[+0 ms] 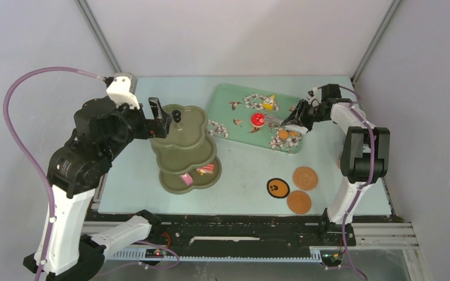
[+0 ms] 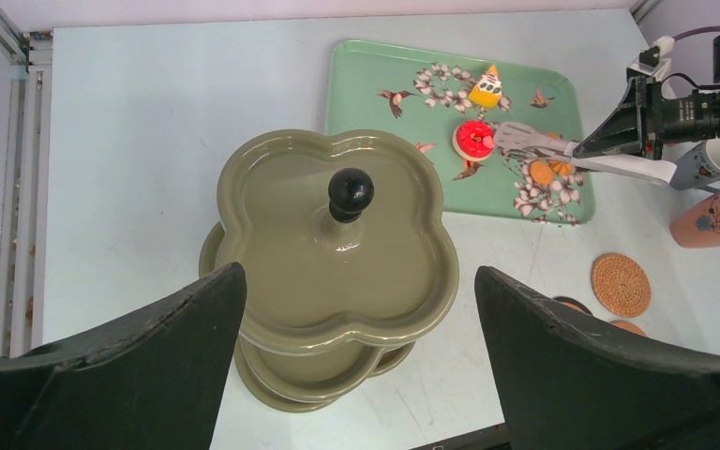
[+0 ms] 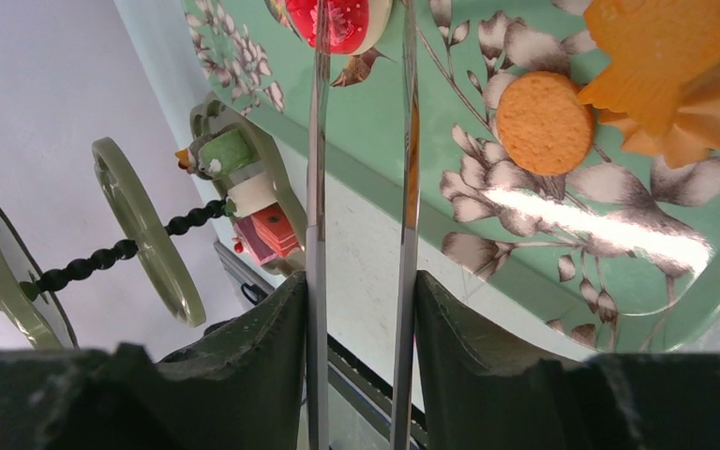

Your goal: Serve the afternoon tea

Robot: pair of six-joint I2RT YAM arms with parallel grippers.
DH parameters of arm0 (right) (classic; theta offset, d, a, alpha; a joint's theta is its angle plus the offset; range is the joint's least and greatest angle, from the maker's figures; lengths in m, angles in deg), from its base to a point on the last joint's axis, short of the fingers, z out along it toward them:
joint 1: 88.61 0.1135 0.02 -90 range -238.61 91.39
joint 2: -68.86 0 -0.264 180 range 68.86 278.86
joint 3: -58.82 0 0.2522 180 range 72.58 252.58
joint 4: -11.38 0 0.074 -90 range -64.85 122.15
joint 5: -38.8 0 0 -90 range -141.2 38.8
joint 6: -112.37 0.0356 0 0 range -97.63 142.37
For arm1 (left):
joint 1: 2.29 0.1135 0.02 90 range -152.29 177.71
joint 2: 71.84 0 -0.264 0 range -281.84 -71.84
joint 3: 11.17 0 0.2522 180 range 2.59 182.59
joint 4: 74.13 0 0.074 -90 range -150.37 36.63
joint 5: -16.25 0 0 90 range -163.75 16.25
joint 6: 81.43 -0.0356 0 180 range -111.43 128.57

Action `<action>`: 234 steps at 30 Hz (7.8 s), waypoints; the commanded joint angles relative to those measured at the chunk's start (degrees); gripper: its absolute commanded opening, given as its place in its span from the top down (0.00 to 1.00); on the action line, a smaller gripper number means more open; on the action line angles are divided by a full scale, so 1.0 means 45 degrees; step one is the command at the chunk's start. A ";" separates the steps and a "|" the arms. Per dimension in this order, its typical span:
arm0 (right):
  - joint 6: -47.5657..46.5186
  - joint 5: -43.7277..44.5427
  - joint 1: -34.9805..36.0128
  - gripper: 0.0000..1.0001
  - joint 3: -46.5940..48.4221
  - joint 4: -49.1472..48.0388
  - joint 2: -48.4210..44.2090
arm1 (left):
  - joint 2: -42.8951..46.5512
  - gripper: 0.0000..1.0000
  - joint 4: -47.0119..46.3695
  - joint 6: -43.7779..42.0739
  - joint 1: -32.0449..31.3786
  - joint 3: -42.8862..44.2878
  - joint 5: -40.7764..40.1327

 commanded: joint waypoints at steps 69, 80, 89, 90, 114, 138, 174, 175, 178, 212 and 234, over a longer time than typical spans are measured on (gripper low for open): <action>0.4250 -0.2512 0.0968 0.52 -0.1916 -0.6244 0.1463 | 0.0460 0.00 -0.0432 -0.0241 -0.0023 -0.0029 0.0415; 0.4213 -0.2174 0.1211 0.64 -0.1175 -0.5679 0.1804 | 0.0496 0.00 -0.0407 -0.0280 -0.0025 -0.0058 0.0370; 0.4560 -0.2739 0.1101 0.92 -0.1173 -0.6108 0.1419 | 0.0532 0.00 -0.0410 -0.0299 -0.0026 -0.0030 0.0317; 0.4589 -0.2797 0.1067 0.94 -0.1171 -0.6131 0.1285 | 0.0532 0.00 -0.0404 -0.0299 -0.0022 -0.0045 0.0322; 0.1190 -0.4117 0.0702 1.00 -0.1193 -0.1795 -0.1635 | 0.0530 0.00 -0.0753 0.0321 -0.0033 0.0076 0.0091; 0.5666 -0.2565 0.7037 1.00 -0.2077 -0.6331 -0.3290 | 0.1331 0.00 -0.1471 0.2605 -0.0018 -0.0565 0.0286; 0.4910 -0.0914 0.8422 0.56 0.0325 -0.4661 -0.1342 | 0.1646 0.00 -0.0680 0.2438 -0.0017 -0.0567 -0.0145; 0.4908 -0.0924 0.8406 0.56 0.0330 -0.4642 -0.1364 | 0.1656 0.00 -0.0691 0.2401 -0.0018 -0.0576 -0.0139; 0.4874 -0.0996 0.8325 0.55 0.0330 -0.4576 -0.1387 | 0.1631 0.00 -0.0757 0.2395 -0.0021 -0.0596 -0.0118; 0.0501 0.0452 0.3193 0.59 -0.0822 0.0580 -0.4366 | 0.1174 0.00 -0.1245 0.2162 -0.0016 -0.0816 0.0201; 0.0273 0.4159 0.1699 0.53 0.1631 -0.0854 -0.0013 | 0.0384 0.01 0.0151 0.0508 -0.0025 0.0198 -0.0152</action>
